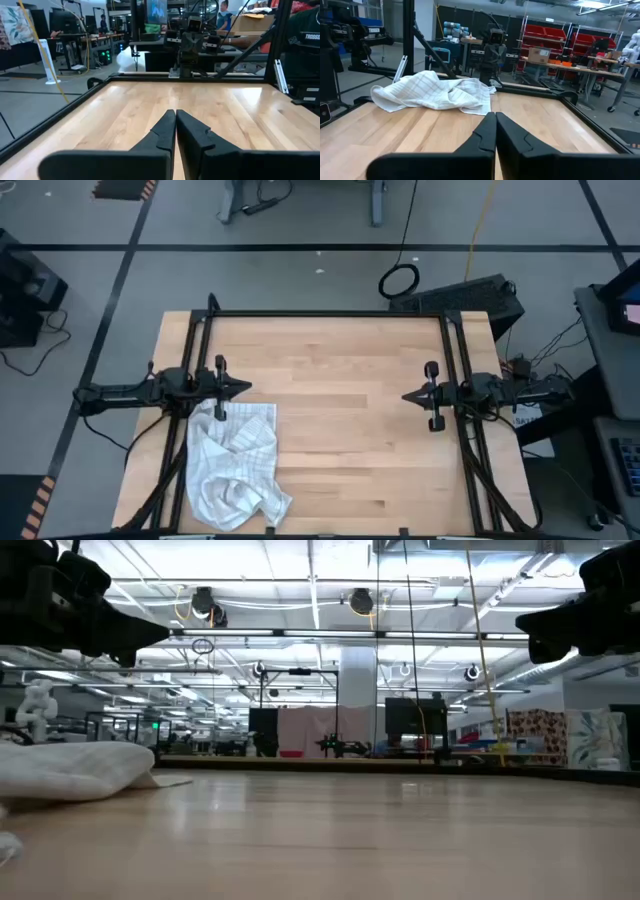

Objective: Roll towel

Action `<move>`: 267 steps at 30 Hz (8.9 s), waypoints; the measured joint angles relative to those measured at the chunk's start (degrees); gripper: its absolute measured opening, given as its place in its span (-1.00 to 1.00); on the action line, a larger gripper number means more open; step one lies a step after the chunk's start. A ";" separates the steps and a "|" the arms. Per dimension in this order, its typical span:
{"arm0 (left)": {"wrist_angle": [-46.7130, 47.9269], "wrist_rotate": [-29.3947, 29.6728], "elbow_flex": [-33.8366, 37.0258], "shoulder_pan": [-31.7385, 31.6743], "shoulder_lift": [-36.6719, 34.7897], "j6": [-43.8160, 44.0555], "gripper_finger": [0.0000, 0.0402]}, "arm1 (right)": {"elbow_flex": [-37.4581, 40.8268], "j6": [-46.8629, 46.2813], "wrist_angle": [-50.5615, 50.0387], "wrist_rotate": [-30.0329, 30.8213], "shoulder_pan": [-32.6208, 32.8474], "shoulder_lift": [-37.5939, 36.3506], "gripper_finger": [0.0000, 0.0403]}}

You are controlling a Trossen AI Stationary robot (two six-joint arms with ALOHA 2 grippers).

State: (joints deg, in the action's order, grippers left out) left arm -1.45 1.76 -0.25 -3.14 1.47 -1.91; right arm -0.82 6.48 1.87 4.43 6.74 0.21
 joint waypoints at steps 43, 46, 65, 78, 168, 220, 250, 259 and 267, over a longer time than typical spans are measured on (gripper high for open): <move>-0.01 0.00 0.00 0.01 -0.01 0.00 -0.89 | 0.00 0.00 0.00 -0.02 -0.01 0.00 -1.00; -0.01 0.00 0.00 0.01 -0.02 0.01 -0.89 | 0.00 -0.02 -0.02 -0.02 -0.02 0.00 -1.00; 0.00 0.00 0.00 0.02 -0.02 0.00 -0.89 | 0.00 -0.01 -0.02 -0.01 -0.01 -0.01 -1.00; -0.02 0.00 0.00 0.02 0.00 0.00 -0.89 | 0.00 0.00 0.00 0.00 0.00 0.00 -1.00; 25.02 5.68 -33.57 5.64 27.71 11.13 -0.89 | -37.24 -19.12 -8.07 0.17 0.02 65.01 -1.00; 28.31 9.12 -43.83 7.02 87.08 14.31 -0.94 | -36.65 -26.55 9.79 5.87 9.51 87.01 -1.00; 21.01 19.87 -67.73 6.95 73.88 -10.97 -0.97 | -36.74 -29.30 43.62 14.70 10.73 100.84 -0.80; 16.17 18.63 -67.76 6.43 73.55 -12.44 -0.96 | -40.11 -25.41 52.82 14.82 11.03 108.35 -0.28; 10.22 16.14 -67.76 6.37 73.73 -15.47 -0.96 | -45.82 -19.11 49.87 15.04 10.73 108.25 -0.47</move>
State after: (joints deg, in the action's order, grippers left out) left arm 8.76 17.90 -68.01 3.23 75.20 -17.38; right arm -46.64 -12.63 51.74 19.46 17.47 108.46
